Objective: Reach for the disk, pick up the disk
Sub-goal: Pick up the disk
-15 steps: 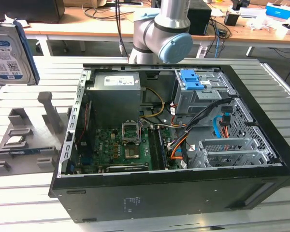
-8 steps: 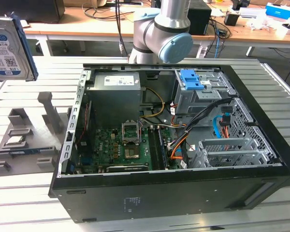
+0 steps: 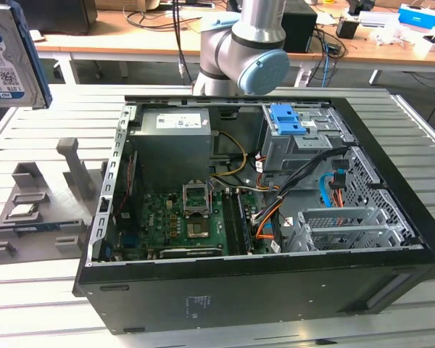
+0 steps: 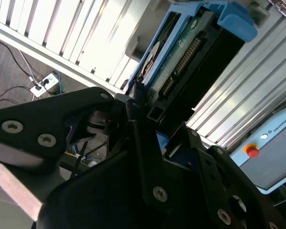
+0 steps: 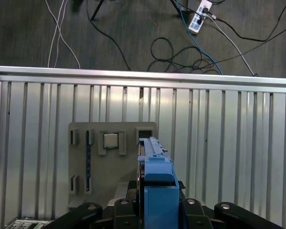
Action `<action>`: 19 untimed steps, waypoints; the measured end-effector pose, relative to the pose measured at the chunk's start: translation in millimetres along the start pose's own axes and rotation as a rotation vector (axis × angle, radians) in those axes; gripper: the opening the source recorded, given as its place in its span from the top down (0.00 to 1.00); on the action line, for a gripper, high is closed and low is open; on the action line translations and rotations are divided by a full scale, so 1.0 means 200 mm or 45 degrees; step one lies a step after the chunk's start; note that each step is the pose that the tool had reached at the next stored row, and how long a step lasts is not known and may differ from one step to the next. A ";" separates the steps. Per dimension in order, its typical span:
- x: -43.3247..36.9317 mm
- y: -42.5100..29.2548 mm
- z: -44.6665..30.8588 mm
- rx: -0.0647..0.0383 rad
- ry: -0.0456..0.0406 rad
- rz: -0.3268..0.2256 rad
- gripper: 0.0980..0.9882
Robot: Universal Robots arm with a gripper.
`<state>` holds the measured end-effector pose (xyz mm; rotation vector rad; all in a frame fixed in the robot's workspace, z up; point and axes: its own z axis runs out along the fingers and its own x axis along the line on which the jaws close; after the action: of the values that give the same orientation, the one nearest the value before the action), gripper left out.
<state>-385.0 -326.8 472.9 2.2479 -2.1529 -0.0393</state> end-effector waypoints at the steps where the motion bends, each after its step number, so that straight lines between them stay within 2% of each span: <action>1: 0.000 0.001 -0.023 0.000 0.000 0.000 0.70; 2: 0.000 0.002 -0.047 0.000 0.000 0.000 0.70; 8: 0.000 0.004 -0.122 0.000 0.000 0.000 0.70; 16: 0.001 0.000 -0.126 0.000 0.000 0.000 0.70; 17: 0.001 -0.010 -0.126 0.000 0.000 0.000 0.70; 19: 0.002 -0.055 -0.128 0.000 0.000 0.000 0.70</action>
<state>-373.0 -326.7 498.0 2.2479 -2.1528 -0.0394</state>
